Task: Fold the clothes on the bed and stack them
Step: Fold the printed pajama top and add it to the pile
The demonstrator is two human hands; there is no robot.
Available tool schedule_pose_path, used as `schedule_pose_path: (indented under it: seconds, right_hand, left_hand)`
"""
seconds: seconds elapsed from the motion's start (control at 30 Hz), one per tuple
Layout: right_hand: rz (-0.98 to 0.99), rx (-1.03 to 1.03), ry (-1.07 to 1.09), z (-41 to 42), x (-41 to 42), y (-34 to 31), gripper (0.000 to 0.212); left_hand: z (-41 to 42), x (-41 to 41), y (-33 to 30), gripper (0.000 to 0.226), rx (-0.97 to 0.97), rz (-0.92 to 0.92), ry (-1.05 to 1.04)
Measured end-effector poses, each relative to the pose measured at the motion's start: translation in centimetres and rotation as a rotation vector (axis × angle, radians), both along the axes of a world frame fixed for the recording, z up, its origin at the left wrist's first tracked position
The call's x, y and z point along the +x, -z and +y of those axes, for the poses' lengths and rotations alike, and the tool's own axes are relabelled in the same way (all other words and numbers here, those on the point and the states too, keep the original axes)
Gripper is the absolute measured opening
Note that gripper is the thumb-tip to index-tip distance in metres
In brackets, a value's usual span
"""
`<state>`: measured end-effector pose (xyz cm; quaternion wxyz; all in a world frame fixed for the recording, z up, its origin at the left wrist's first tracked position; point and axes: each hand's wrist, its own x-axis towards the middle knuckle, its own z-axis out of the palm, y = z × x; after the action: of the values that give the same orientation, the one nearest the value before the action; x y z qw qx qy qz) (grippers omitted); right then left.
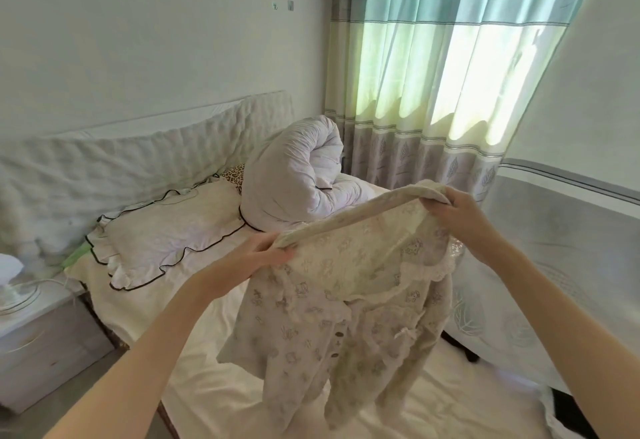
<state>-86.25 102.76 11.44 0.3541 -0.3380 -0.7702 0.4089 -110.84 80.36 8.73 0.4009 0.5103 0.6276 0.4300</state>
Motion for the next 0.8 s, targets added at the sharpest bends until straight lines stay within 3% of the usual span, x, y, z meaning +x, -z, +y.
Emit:
schedule_pose_path:
  seconds: [0.17,0.2,0.33,0.4,0.47,0.63,0.8]
  right_hand:
    - [-0.038,-0.019,0.051,-0.3,0.7,0.9,0.035]
    - [-0.038,-0.011,0.051,-0.5,0.9,0.8,0.039]
    - [-0.11,0.011,-0.057,-2.0,1.4,-0.2,0.044]
    - [-0.177,0.021,-0.133,-2.4,1.8,-0.4,0.051]
    - [-0.136,-0.067,-0.25,-2.5,2.7,-0.5,0.058]
    - [0.232,-0.597,-0.629,-2.6,5.2,-0.7,0.026]
    - [0.184,-0.67,-0.602,-2.7,6.2,1.1,0.064]
  left_hand:
    - [-1.2,-0.4,-0.9,0.048,-0.024,-0.188,0.168]
    - [-1.2,-0.4,-0.8,0.043,-0.002,-0.125,0.142]
    - [-0.1,-0.6,0.3,0.022,0.067,0.55,-0.171]
    - [0.5,-0.9,0.5,0.015,0.185,0.638,-0.371]
    - [0.3,-1.4,0.2,0.012,0.292,0.601,-0.522]
    - [-0.6,-2.4,-0.7,0.024,0.348,0.387,-0.57]
    - [-1.3,-1.7,-1.2,0.025,0.324,0.311,-0.561]
